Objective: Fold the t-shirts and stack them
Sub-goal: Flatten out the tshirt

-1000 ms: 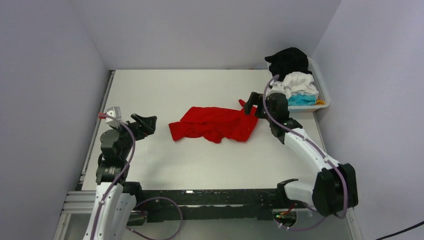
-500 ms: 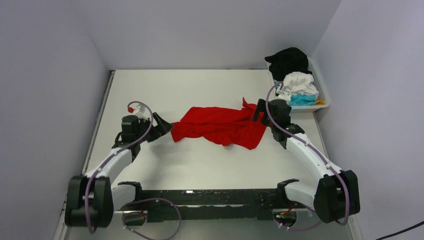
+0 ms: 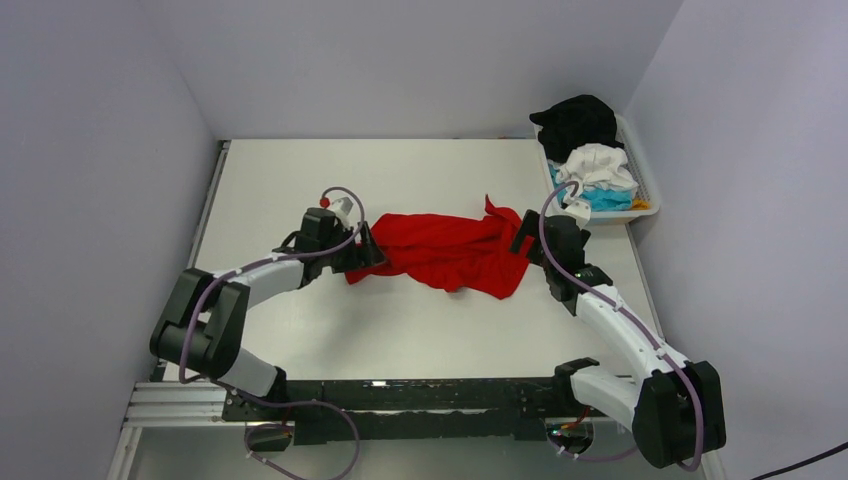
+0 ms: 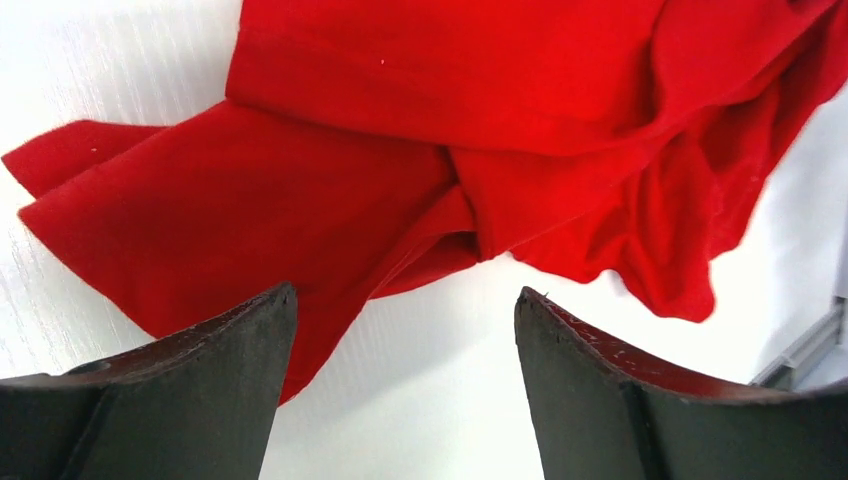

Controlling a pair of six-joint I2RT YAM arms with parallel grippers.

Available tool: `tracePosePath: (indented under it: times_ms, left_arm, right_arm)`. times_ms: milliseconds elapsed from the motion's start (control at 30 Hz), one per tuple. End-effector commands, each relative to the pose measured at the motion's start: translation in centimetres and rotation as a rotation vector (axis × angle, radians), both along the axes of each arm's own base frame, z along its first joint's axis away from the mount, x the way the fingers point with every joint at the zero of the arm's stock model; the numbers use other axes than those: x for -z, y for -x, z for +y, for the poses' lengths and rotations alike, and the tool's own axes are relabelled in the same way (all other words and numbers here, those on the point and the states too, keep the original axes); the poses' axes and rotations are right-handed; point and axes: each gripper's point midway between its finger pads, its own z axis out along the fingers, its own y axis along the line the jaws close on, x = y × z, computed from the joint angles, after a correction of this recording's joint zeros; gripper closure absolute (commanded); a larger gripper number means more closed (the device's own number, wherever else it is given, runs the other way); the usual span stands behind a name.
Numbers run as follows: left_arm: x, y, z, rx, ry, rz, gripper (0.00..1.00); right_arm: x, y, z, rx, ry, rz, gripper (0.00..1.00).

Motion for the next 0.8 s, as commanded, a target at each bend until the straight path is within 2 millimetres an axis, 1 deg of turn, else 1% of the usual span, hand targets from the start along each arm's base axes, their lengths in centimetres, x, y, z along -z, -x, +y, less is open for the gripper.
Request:
tracePosePath:
  times_ms: [0,133,200,233,400,500,567,600,633,700,767]
  left_arm:
    - [0.8,-0.2,0.3,0.011,-0.184,-0.007,0.17]
    - [1.9,-0.4,0.2,0.022,-0.292,0.015,0.18]
    - [2.6,-0.7,0.1,0.016,-0.307,0.035,0.20]
    - [2.9,-0.8,0.0,0.017,-0.308,0.043,0.23]
    - [3.6,-0.9,-0.9,0.052,-0.310,0.053,0.44]
    - [3.8,-0.6,-0.8,0.056,-0.336,0.045,0.64]
    - [3.9,-0.3,-0.8,0.062,-0.343,0.041,0.81]
    - [4.0,-0.1,-0.7,0.066,-0.344,0.040,0.94]
    - [4.0,0.1,-0.7,0.068,-0.345,0.040,1.00]
    - [3.5,0.5,-0.7,0.070,-0.342,0.022,1.00]
    - [2.3,0.9,-0.9,0.069,-0.334,-0.019,1.00]
  right_arm:
    - [-1.2,-0.8,-0.4,0.032,0.000,-0.049,0.00]
    - [-1.0,-0.9,-0.2,0.026,-0.002,-0.045,0.00]
    - [-0.9,-0.9,-0.2,0.022,0.000,-0.041,0.00]
    - [-0.8,-1.0,-0.1,0.020,0.002,-0.039,0.00]
    - [-0.7,-1.0,-0.6,0.040,0.019,-0.029,0.00]
    - [-0.5,-1.1,-0.6,0.046,0.018,-0.026,0.00]
    - [-0.5,-1.1,-0.6,0.046,0.019,-0.023,0.00]
    - [-0.4,-1.1,-0.6,0.047,0.021,-0.017,0.00]
    - [-0.3,-1.2,-0.7,0.049,0.023,-0.015,0.00]
    - [-0.4,-1.3,-0.7,0.050,0.026,-0.012,0.00]
    - [-0.5,-1.5,-0.8,0.057,0.033,-0.009,0.00]
